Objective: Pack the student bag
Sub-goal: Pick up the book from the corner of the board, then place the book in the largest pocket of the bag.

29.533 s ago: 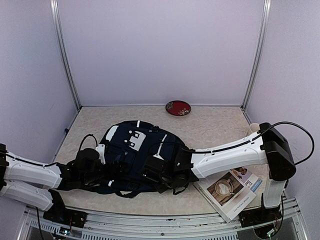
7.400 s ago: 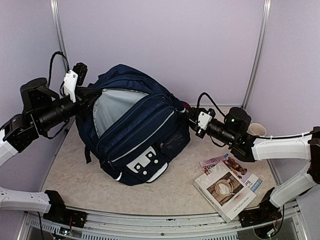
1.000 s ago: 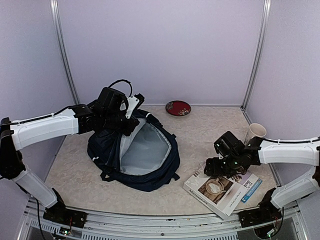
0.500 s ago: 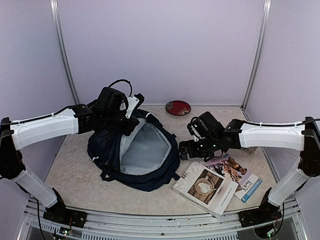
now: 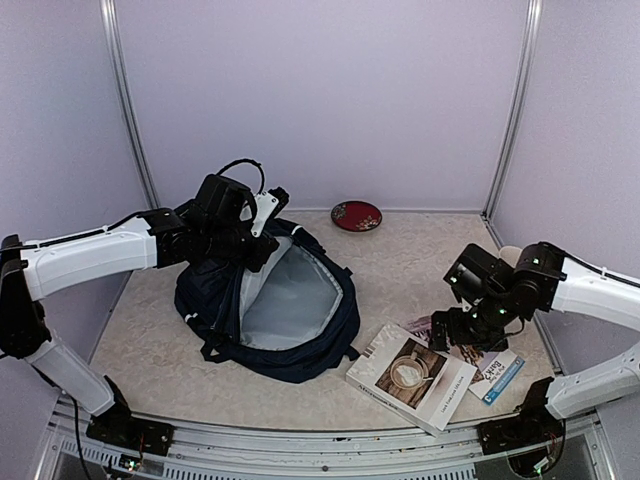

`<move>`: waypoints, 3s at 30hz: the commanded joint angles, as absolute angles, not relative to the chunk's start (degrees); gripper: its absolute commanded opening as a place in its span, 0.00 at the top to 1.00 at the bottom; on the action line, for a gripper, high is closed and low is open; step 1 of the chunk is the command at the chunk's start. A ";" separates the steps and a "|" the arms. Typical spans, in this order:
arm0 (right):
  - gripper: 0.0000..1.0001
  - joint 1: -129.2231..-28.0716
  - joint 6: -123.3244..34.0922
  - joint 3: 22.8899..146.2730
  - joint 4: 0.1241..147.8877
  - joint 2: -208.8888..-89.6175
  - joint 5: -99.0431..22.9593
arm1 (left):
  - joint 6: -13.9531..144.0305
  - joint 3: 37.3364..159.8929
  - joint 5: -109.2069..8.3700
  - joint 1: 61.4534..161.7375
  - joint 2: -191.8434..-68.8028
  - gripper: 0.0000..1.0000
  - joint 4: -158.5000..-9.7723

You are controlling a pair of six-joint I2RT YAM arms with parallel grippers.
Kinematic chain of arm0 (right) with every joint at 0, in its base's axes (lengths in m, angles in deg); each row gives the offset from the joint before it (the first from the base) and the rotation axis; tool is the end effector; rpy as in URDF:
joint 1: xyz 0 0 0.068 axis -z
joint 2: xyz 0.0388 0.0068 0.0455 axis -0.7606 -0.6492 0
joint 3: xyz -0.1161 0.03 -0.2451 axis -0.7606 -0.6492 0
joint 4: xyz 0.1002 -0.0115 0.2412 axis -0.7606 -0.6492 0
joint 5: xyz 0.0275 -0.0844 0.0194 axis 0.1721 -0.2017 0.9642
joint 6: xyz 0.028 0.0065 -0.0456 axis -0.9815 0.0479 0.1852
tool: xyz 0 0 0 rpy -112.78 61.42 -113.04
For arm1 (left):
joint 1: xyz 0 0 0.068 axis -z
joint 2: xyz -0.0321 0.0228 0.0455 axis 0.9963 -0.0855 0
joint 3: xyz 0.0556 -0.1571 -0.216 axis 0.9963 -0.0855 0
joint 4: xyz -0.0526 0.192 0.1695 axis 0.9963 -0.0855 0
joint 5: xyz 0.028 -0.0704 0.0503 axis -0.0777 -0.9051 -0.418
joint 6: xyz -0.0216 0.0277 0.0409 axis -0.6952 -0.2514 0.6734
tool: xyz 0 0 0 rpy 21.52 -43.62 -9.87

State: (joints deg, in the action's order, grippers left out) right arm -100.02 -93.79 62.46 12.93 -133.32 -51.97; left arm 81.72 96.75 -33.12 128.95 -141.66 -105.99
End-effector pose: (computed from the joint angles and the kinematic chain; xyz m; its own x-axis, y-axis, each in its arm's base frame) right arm 0.1255 0.1461 0.2577 -0.9600 0.1308 -0.2476 0.0872 0.9799 0.1794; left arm 0.2527 -0.2351 0.3008 -0.3714 0.4786 -0.7956 0.6283 0.7604 0.1642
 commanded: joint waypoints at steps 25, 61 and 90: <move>0.04 -95.09 -104.09 31.26 60.77 -124.84 -30.52 | 81.00 95.98 -33.25 129.90 -142.72 1.00 -106.57; 1.00 -91.91 -93.35 42.19 54.70 -115.19 -27.01 | 81.46 96.03 -32.57 130.36 -142.37 1.00 -106.75; 1.00 -90.39 -98.00 46.97 75.46 -125.98 -22.67 | 81.20 96.17 -34.50 130.36 -141.19 1.00 -106.33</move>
